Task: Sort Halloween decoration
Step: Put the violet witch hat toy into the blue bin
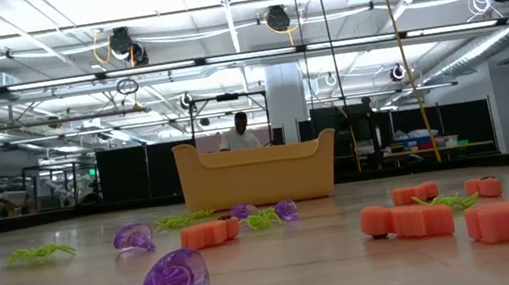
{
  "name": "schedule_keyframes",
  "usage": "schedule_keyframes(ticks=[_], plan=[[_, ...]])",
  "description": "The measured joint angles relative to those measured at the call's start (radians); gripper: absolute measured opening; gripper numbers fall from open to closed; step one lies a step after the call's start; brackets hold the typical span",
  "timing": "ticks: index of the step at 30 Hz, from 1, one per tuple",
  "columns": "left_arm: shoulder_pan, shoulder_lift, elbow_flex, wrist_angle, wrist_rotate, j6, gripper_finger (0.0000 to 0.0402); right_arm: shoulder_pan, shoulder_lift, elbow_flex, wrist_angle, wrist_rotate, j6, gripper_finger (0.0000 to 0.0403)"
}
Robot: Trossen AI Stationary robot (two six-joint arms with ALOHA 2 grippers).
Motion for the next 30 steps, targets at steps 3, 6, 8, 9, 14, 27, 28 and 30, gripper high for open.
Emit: schedule_keyframes(ticks=[3, 6, 8, 9, 14, 27, 28, 30], plan=[[0.0, -0.008, 0.002, -0.044, 0.0, 0.0, 0.0204, 0.0, -0.015, -0.001, -0.036, 0.0, 0.001, 0.0], [0.0, -0.024, 0.001, -0.121, 0.002, 0.0, 0.0233, 0.0, -0.04, -0.001, -0.061, 0.0, 0.025, 0.0], [0.0, -0.036, 0.002, -0.145, 0.004, -0.021, 0.024, 0.0, -0.059, -0.001, -0.08, 0.001, 0.061, 0.0], [0.0, -0.047, 0.002, -0.176, 0.005, -0.048, 0.0241, 0.0, -0.071, -0.001, -0.094, 0.002, 0.085, 0.0], [0.0, -0.062, 0.001, -0.216, 0.0, -0.194, 0.0242, 0.001, -0.145, -0.001, -0.226, 0.003, 0.228, 0.0], [0.0, -0.064, 0.001, -0.307, -0.034, -0.262, 0.0242, 0.169, -0.318, 0.092, -0.9, 0.07, 0.47, 0.0], [0.0, -0.064, 0.001, -0.316, -0.034, -0.262, 0.0242, 0.194, -0.316, 0.121, -0.97, 0.086, 0.475, 0.0], [0.0, -0.064, 0.001, -0.336, -0.034, -0.263, 0.0242, 0.238, -0.307, 0.178, -1.101, 0.116, 0.499, 0.0]])
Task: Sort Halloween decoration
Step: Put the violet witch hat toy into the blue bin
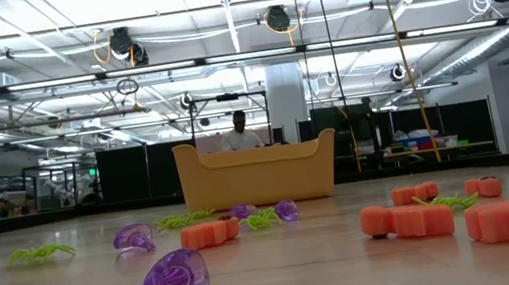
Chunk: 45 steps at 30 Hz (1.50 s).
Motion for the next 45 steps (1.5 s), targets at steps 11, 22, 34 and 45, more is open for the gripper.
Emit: schedule_keyframes(ticks=[11, 22, 34, 45], plan=[[-0.001, 0.0, 0.0, -0.029, 0.0, -0.001, 0.0242, 0.234, 0.108, 0.11, -0.46, 0.048, 0.215, 0.0], [-0.003, 0.001, 0.0, -0.112, 0.0, -0.053, 0.0242, 0.425, 0.284, 0.11, -0.623, 0.048, 0.292, 0.0], [-0.013, 0.001, 0.0, -0.239, 0.0, -0.064, 0.0242, 0.641, 0.372, -0.102, -0.572, 0.043, 0.371, 0.0], [-0.016, 0.001, 0.0, -0.245, 0.001, -0.077, 0.0242, 0.736, 0.372, -0.384, -0.226, 0.01, 0.572, 0.0]])
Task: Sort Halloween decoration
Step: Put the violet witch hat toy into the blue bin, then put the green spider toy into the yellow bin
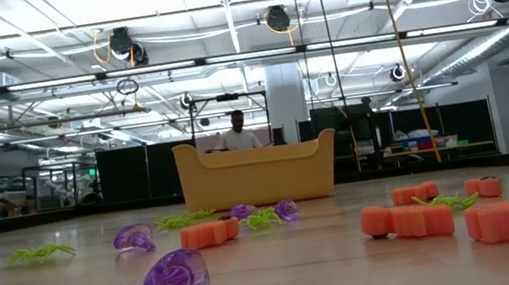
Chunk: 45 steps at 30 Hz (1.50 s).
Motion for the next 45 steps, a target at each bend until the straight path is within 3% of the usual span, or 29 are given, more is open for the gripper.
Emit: schedule_keyframes(ticks=[8, 18, 22, 27, 31, 39, 45], plan=[[0.0, 0.0, 0.0, 0.0, 0.0, 0.007, 0.0242, 0.022, 0.0, -0.019, 0.034, 0.035, 0.059, 0.0018], [-0.027, 0.0, 0.0, -0.016, 0.0, 0.001, 0.0242, 0.021, -0.001, -0.002, 0.03, 0.005, 0.105, 0.012], [-0.037, 0.0, 0.0, -0.016, 0.0, 0.001, 0.0242, 0.021, -0.005, 0.052, -0.005, 0.004, 0.101, 0.0143], [-0.057, 0.0, 0.0, -0.017, 0.0, -0.024, 0.0242, 0.012, -0.032, 0.2, -0.125, 0.014, 0.085, 0.0141], [-0.079, 0.0, 0.0, -0.016, 0.0, -0.066, 0.0242, -0.007, -0.055, 0.352, -0.256, 0.096, 0.051, 0.0132], [-0.109, 0.025, -0.001, -0.003, -0.019, -0.097, 0.0242, -0.08, -0.097, 0.561, -0.395, 0.387, -0.031, 0.0126], [-0.143, 0.06, -0.001, -0.007, -0.021, -0.269, 0.0242, -0.17, -0.122, 0.594, -0.399, 0.429, -0.14, 0.0125]])
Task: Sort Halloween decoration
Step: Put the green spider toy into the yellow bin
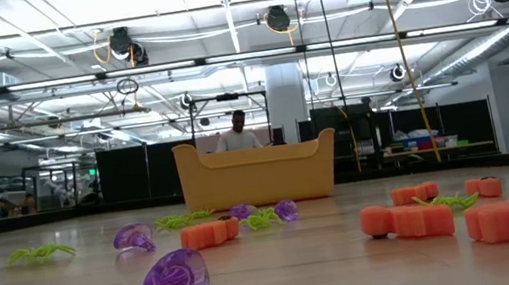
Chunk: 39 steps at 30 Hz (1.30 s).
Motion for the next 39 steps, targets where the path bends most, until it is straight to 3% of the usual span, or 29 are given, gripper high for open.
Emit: schedule_keyframes(ticks=[12, 19, 24, 32, 39], plan=[[-0.187, 0.119, 0.001, -0.01, -0.051, -0.262, 0.0242, -0.149, 0.008, 0.0, -0.001, -0.01, -0.329, 0.0125], [-0.309, 0.206, 0.0, -0.111, -0.132, -0.332, 0.0242, -0.164, 0.008, 0.0, 0.0, -0.054, -0.34, 0.0125], [-0.37, 0.227, -0.048, -0.061, -0.169, -0.304, 0.0242, -0.164, 0.008, 0.0, 0.032, 0.013, -0.347, 0.0125], [-0.414, 0.229, -0.282, 0.106, -0.066, -0.413, 0.0242, -0.165, 0.008, 0.0, 0.09, 0.023, -0.359, 0.0125], [-0.383, 0.229, -0.443, 0.133, 0.055, -0.73, 0.0242, -0.165, 0.009, 0.0, 0.099, 0.022, -0.239, 0.0125]])
